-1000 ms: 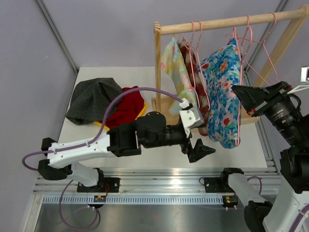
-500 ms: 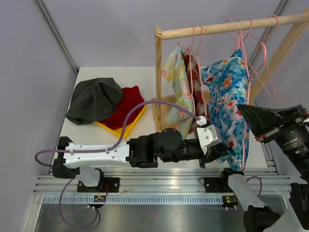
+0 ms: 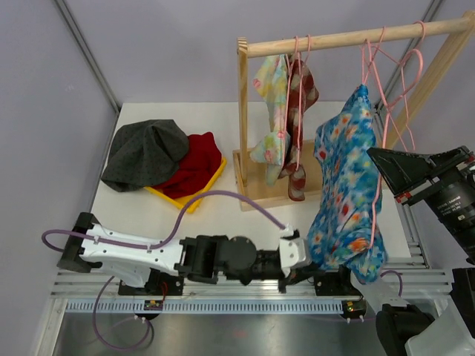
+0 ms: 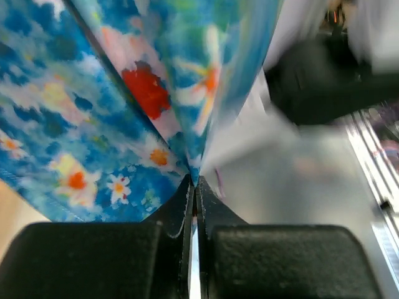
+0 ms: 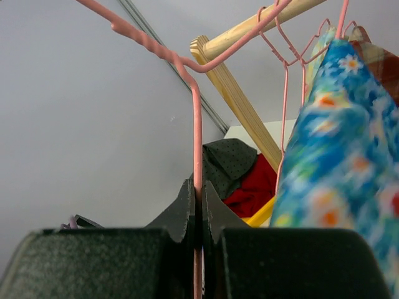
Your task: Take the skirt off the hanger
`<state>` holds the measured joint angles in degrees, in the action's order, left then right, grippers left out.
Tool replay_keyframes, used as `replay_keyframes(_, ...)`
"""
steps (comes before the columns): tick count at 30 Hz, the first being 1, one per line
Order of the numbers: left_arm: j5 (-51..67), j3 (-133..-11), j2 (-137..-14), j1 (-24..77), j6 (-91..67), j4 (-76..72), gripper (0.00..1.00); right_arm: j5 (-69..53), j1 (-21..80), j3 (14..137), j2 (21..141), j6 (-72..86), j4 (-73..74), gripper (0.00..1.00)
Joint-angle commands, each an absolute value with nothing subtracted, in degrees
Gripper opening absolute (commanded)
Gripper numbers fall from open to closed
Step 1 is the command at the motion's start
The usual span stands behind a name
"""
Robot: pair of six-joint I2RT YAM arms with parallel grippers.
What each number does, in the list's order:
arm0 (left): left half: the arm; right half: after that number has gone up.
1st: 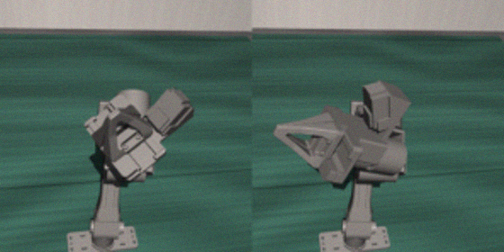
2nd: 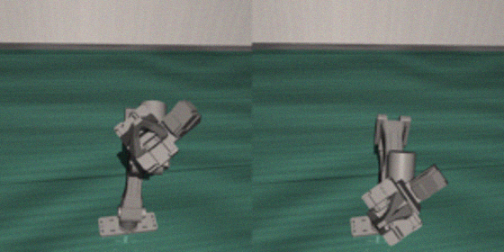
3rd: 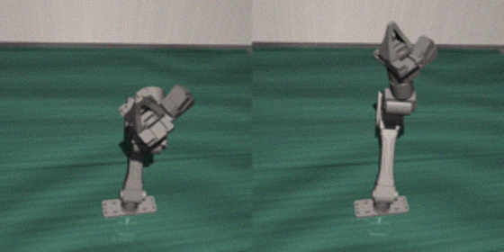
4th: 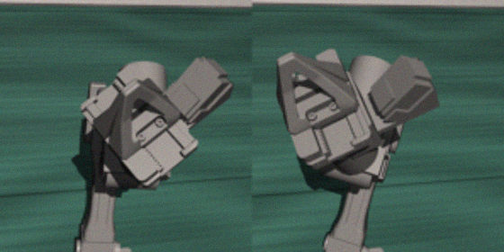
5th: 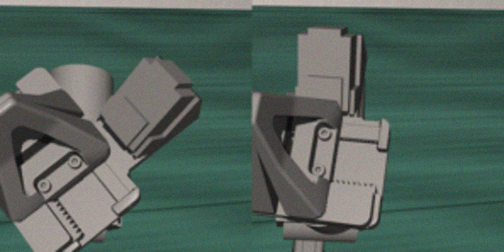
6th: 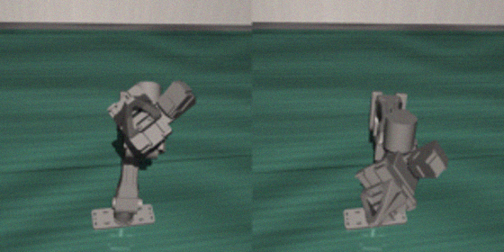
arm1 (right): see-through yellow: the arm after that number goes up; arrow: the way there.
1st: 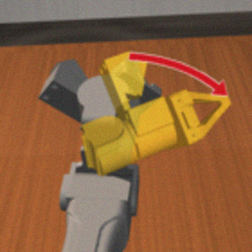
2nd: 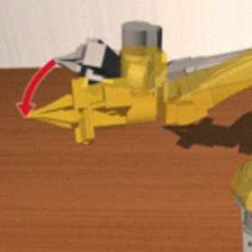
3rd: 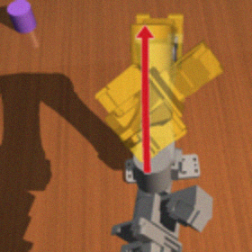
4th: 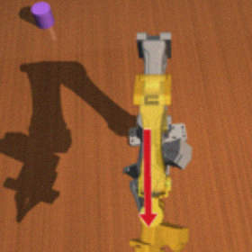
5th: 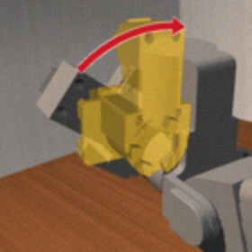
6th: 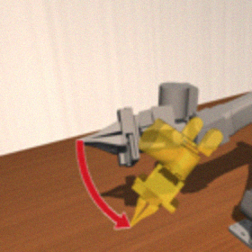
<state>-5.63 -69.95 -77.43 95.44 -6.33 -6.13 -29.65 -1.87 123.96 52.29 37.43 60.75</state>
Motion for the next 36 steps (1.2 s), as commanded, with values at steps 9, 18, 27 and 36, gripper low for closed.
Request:
replay_keyframes(9,-23.6,-47.5,-77.3,117.8,-33.9,11.2,0.00,-25.8,-1.6,123.2,57.0,36.2,52.7,0.00)
replay_keyframes(18,-28.7,-51.5,-72.9,120.2,-31.7,16.7,0.00,-35.0,-1.6,104.8,49.7,46.4,42.9,0.00)
replay_keyframes(27,-40.0,-56.9,-64.6,120.1,-32.0,37.2,0.00,-54.8,-1.6,93.7,46.8,71.0,15.9,0.00)
replay_keyframes(36,-54.0,-59.3,-55.3,118.9,-35.2,48.5,0.00,-51.9,-1.6,90.2,49.9,68.8,16.2,0.00)
